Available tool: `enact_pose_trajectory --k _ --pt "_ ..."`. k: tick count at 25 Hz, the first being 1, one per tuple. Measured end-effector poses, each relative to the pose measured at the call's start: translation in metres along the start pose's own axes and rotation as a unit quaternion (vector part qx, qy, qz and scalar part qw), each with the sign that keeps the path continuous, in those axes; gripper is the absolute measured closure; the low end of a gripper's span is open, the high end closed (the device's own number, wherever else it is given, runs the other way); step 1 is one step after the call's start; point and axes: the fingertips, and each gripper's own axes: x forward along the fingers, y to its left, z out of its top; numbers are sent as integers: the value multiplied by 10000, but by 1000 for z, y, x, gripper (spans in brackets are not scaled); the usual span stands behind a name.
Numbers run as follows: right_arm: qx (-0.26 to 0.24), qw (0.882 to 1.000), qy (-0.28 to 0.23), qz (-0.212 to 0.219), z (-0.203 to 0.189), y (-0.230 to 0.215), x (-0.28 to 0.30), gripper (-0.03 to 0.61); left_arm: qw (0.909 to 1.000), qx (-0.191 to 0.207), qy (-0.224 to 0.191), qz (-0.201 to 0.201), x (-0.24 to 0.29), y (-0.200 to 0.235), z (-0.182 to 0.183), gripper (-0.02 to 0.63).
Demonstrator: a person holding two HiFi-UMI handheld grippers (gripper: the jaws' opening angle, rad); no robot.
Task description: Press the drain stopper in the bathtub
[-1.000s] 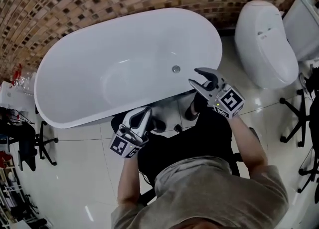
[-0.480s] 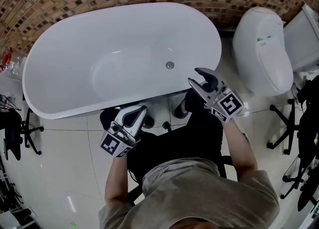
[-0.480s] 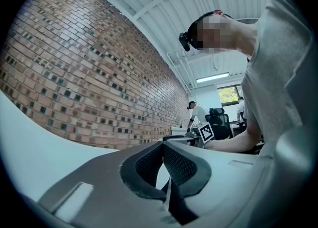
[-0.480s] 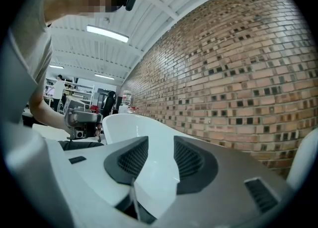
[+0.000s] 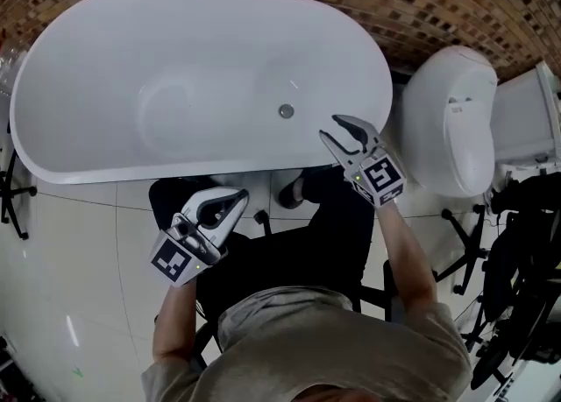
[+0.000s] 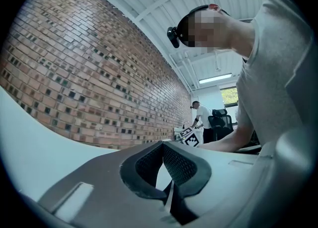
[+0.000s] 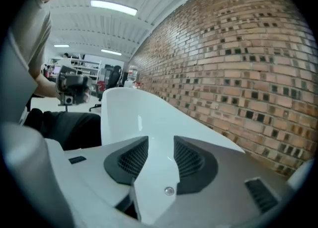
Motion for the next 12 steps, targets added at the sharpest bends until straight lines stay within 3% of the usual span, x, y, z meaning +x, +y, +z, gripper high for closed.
enact_pose_trajectory --k 3,5,9,12 --pt "-295 9963 764 270 -34 -22 54 419 10000 20 -6 49 -2 5 3 614" --pt "-508 9874 1388 569 -71 -33 98 418 9999 -23 1 98 -4 9 4 614" --pt "-994 9518 2644 1192 -159 -45 171 417 9997 -52 135 195 -8 13 3 614" --pt "-1078 9273 3214 1588 -213 -49 210 423 9995 -56 243 205 -10 14 1 614"
